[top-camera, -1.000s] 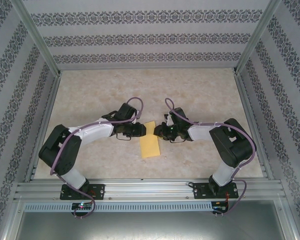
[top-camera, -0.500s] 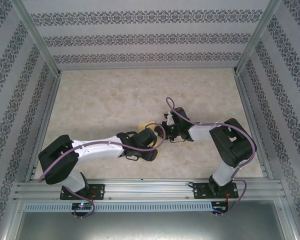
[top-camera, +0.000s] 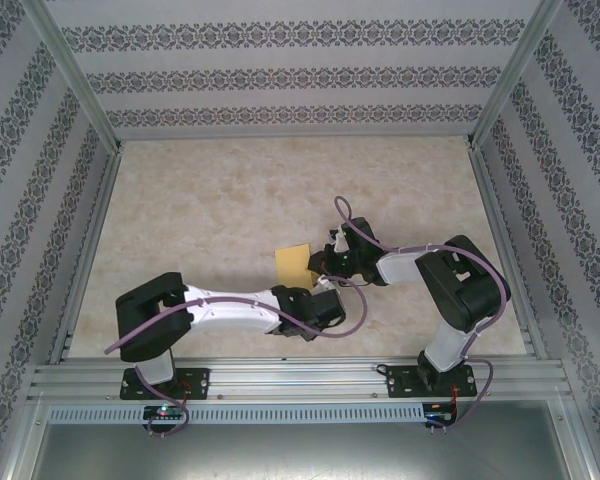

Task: Fold a paper plane with a square sheet of paper (pick it up from the middle)
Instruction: Third fold the triangle at the center of the table.

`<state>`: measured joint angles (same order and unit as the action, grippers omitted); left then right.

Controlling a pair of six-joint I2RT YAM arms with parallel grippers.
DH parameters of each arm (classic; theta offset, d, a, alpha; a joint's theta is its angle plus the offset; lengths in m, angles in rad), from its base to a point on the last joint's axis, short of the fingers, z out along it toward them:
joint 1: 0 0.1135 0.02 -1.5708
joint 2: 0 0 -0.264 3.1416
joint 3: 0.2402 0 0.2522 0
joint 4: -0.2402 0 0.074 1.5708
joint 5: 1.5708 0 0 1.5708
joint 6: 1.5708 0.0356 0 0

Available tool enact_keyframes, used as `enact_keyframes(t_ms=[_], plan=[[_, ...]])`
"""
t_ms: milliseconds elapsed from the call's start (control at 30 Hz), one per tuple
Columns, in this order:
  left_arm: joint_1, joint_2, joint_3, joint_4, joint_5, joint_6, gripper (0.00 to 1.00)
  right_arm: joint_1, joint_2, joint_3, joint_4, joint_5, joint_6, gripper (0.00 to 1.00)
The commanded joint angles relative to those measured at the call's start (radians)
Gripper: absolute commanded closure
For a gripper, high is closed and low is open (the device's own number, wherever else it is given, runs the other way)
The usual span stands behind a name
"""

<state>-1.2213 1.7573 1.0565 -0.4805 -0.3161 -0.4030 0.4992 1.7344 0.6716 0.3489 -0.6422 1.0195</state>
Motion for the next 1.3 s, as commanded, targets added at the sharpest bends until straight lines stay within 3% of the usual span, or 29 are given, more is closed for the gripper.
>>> enact_keyframes(t_ms=[0, 167, 267, 667, 767, 1033, 1267], plan=[[-0.026, 0.024, 0.037, -0.095, -0.201, -0.005, 0.34, -0.005, 0.011, -0.015, 0.033, -0.015, 0.017, 0.91], [-0.028, 0.026, 0.04, -0.099, -0.246, -0.017, 0.35, -0.005, 0.011, -0.018, 0.032, -0.014, 0.017, 0.91], [-0.028, 0.007, 0.035, -0.092, -0.253, -0.025, 0.42, -0.007, 0.01, -0.018, 0.032, -0.013, 0.016, 0.9], [-0.016, -0.081, -0.025, -0.027, -0.2, -0.045, 0.91, -0.016, -0.018, -0.021, 0.01, -0.011, -0.011, 0.75], [0.011, -0.107, -0.053, 0.009, -0.123, -0.042, 1.0, -0.022, -0.05, -0.026, -0.019, 0.005, -0.029, 0.68], [0.164, -0.249, -0.174, 0.149, 0.214, -0.023, 1.0, -0.034, -0.173, 0.003, -0.192, 0.092, -0.147, 0.63], [0.312, -0.324, -0.274, 0.235, 0.441, -0.038, 1.0, -0.001, -0.098, 0.136, -0.236, 0.066, -0.22, 0.79]])
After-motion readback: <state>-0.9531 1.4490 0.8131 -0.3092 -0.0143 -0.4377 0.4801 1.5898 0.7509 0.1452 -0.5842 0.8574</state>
